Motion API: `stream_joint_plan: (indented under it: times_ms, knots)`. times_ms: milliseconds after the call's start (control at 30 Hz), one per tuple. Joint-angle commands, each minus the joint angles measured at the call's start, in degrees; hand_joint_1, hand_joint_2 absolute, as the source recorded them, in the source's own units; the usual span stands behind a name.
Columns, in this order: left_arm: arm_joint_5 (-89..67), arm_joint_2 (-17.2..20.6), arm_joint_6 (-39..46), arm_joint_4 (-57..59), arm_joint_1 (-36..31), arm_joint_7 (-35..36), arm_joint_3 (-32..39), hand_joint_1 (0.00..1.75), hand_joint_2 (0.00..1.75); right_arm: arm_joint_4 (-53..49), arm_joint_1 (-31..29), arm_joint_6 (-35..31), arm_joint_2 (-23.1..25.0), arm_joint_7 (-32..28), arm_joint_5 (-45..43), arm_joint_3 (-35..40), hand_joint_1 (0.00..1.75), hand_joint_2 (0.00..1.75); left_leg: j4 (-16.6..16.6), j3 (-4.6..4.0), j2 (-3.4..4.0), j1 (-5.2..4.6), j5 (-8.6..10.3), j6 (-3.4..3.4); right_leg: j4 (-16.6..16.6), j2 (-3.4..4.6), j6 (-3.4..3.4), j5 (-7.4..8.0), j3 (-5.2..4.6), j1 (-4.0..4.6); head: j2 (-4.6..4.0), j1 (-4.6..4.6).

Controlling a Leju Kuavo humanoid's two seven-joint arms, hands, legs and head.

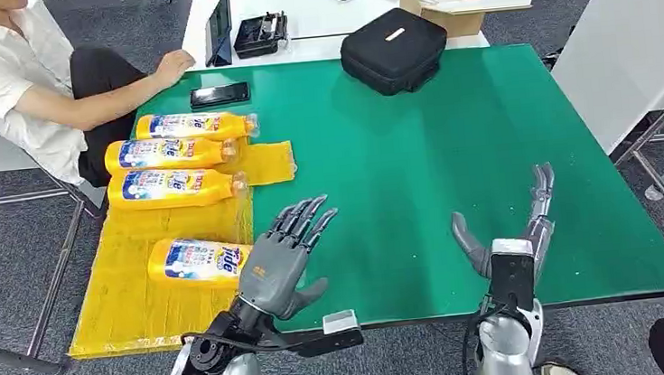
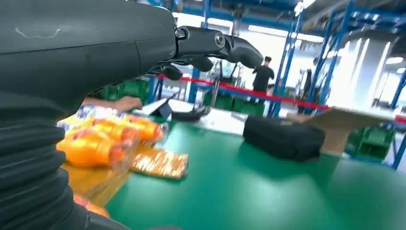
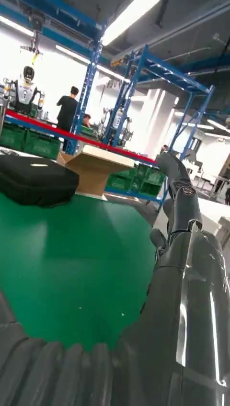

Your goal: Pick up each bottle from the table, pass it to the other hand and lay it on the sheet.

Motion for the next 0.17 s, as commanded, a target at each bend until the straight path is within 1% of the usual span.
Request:
stream_joint_plan:
  times_ms: [33,67,100,133,167]
  knots:
    - [-1.2,1.8,5.1,-11.6,2.1,0.9,-5.3,0.00,1.75,-1.6,1.1,-0.9,0.3,1.3,1.0,0.6,0.00,1.75,0.0,0.20,0.18,0.06,-0.13,-0.03,0.0,0.07,-0.29,-0.09,0.17,0.11,0.00,0.00]
    - [1.2,1.8,5.5,-12.8,2.7,0.0,-5.4,0.00,1.75,-2.0,1.5,-0.3,0.3,1.3,1.4,0.9,0.00,1.75,0.0,0.10,0.11,0.03,-0.07,-0.02,0.0,0.03,-0.21,-0.06,0.08,0.06,0.00,0.00]
    - [5.4,1.6,5.3,-14.0,3.7,-1.2,-5.2,0.00,1.75,-2.5,2.1,1.6,0.3,1.2,0.0,1.4,0.00,1.75,0.0,0.19,0.19,0.06,-0.15,-0.03,0.0,0.08,-0.28,-0.11,0.16,0.11,0.00,0.00]
    - [14.2,0.8,4.3,-15.6,5.4,-3.4,-4.3,0.00,1.75,-3.4,3.2,4.1,0.3,1.4,-3.1,2.2,0.00,1.75,0.0,0.09,0.19,0.03,-0.09,-0.02,0.0,0.11,-0.19,-0.05,0.04,0.07,0.00,0.00]
    - [20.9,0.1,3.0,-16.8,7.1,-4.9,-2.9,0.00,1.75,-4.4,4.3,6.4,0.3,1.9,-6.3,2.6,0.00,1.75,0.0,0.17,0.25,0.03,-0.15,-0.02,0.0,0.14,-0.25,-0.10,0.11,0.08,0.00,0.00]
